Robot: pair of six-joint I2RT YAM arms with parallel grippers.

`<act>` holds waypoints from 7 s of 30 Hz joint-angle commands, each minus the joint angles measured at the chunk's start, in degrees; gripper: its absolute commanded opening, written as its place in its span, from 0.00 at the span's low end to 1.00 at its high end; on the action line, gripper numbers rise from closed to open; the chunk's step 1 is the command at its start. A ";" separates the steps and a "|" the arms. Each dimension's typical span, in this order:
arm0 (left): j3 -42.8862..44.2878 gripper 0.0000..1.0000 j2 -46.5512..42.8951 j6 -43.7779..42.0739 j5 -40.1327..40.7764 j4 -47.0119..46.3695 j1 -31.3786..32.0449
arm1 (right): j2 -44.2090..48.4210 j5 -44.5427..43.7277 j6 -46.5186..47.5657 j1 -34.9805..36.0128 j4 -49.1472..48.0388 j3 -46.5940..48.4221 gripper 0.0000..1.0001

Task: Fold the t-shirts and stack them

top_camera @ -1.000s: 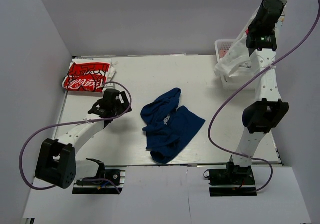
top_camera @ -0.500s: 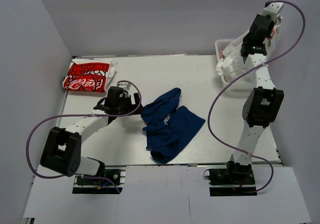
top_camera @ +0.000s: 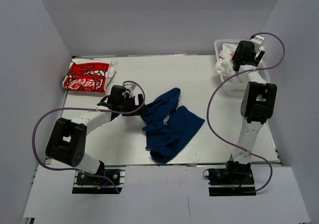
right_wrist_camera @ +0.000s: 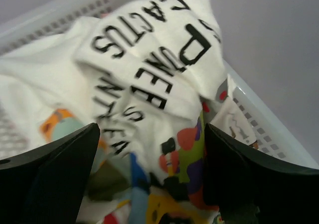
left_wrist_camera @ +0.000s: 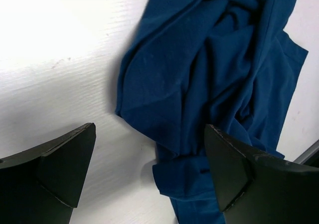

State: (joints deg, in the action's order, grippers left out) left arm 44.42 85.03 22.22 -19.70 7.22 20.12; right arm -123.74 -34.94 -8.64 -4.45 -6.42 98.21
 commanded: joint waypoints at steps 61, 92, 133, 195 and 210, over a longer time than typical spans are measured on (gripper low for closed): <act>16.30 0.00 -38.18 4.33 36.67 11.78 4.58 | 52.17 -11.29 0.29 35.30 -5.18 -21.40 0.00; 44.36 0.00 -30.74 -13.52 28.38 7.55 4.14 | 63.55 -6.68 12.95 35.12 3.35 -1.70 0.00; 3.83 1.00 -27.04 19.27 47.13 21.61 2.91 | 27.93 24.26 -5.66 48.40 7.73 -27.06 0.90; 3.38 0.00 -54.96 2.31 35.61 -7.05 -3.07 | 81.63 32.29 -5.51 6.65 10.72 -34.94 0.00; 5.08 0.00 -55.00 5.72 42.55 1.55 -3.07 | 70.95 27.99 -6.91 6.56 22.24 -21.66 0.00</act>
State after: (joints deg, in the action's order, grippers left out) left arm 52.45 24.40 25.69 19.11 3.81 17.21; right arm -45.67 -3.81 -15.84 2.37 11.86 78.74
